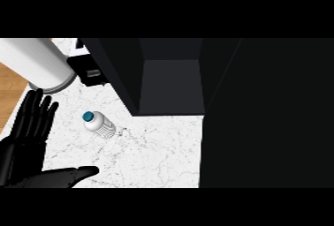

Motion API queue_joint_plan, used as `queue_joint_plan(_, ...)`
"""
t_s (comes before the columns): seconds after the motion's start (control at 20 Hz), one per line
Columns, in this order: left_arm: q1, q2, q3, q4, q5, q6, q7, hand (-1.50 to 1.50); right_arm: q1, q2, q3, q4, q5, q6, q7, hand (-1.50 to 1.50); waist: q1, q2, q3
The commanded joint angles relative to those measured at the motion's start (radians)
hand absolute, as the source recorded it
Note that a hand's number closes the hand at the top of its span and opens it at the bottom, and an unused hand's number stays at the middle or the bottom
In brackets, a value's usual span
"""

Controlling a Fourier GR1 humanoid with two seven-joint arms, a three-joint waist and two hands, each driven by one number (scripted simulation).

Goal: Pick up the bottled water, place it into the cabinet and close the cabinet

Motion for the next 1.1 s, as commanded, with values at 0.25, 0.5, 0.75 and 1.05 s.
queue_joint_plan(0.25,-0.048,-0.002,0.075,0.287,-0.023,0.011,-0.172,-1.5,0.127,-0.045,-0.032,-0.186,-0.082,0.048,0.019,-1.5,-0.005,0.002,-0.001)
queue_joint_plan(0.5,-0.068,0.021,0.128,0.465,0.028,-0.045,-0.302,-1.5,0.169,-0.037,-0.031,-0.111,-0.054,0.076,-0.092,-1.5,-0.001,0.002,0.0)
queue_joint_plan(0.75,-0.198,0.02,0.163,0.711,0.003,-0.011,-0.396,-1.5,0.244,-0.012,0.018,-0.065,0.004,0.094,-0.199,-1.5,-0.01,0.002,0.0)
queue_joint_plan(1.05,-0.18,0.006,0.206,0.9,0.014,-0.022,-0.615,-1.5,0.279,-0.009,0.094,-0.149,0.053,0.073,-0.137,-1.5,-0.005,0.002,-0.001)
